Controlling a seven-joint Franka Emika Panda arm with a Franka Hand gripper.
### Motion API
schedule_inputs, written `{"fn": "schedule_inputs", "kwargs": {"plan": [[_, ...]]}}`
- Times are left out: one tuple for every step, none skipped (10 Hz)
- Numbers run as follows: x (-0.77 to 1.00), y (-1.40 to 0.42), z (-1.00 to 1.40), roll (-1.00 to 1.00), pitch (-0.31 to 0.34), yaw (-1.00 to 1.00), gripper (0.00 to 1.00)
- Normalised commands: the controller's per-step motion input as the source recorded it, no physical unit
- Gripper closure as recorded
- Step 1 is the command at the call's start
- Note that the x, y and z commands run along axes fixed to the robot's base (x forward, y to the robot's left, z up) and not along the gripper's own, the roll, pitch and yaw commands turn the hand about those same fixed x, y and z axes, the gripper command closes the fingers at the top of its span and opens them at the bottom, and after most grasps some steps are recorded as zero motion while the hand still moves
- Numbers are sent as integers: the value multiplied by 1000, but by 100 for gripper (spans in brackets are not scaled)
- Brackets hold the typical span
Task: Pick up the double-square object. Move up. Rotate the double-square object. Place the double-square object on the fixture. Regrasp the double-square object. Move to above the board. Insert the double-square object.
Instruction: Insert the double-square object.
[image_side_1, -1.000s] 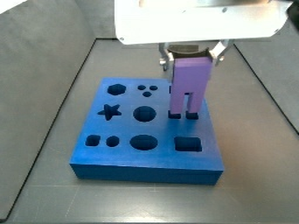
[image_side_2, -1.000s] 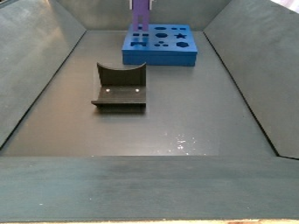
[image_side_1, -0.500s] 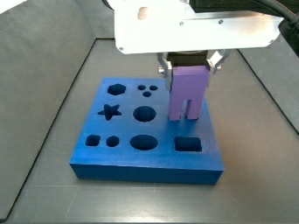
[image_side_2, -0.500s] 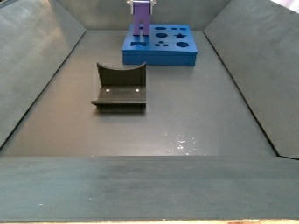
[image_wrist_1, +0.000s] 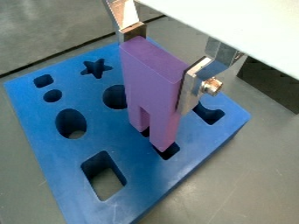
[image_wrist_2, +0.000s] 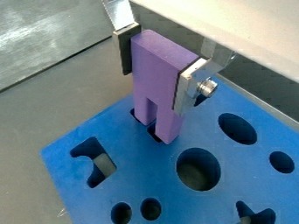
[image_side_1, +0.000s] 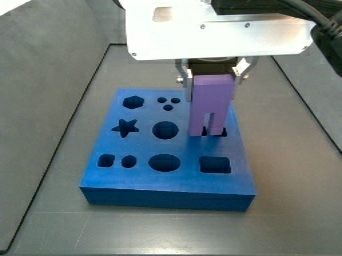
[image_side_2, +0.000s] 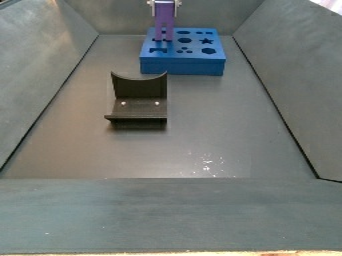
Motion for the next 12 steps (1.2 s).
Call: {"fn": "schedule_inputs", "kwargs": {"plan": [[246,0,-423,69,0,-131,100],[169,29,-503,91,-49,-211,100],[100,49,-540,111,0,-309,100],[-3,0,-434,17,29,-254,100],[-100,0,-486,71,126,-117,100],[-3,0,-800,117,194,-134,100],[0,-43,-1000,94,120,-180,100],[60,0,-791,29,0,-91,100],[0,100,0,-146,-51,0,100],[0,0,0,20,0,0,100],[0,0,0,0,0,0,0],[0,0,0,0,0,0,0]]}}
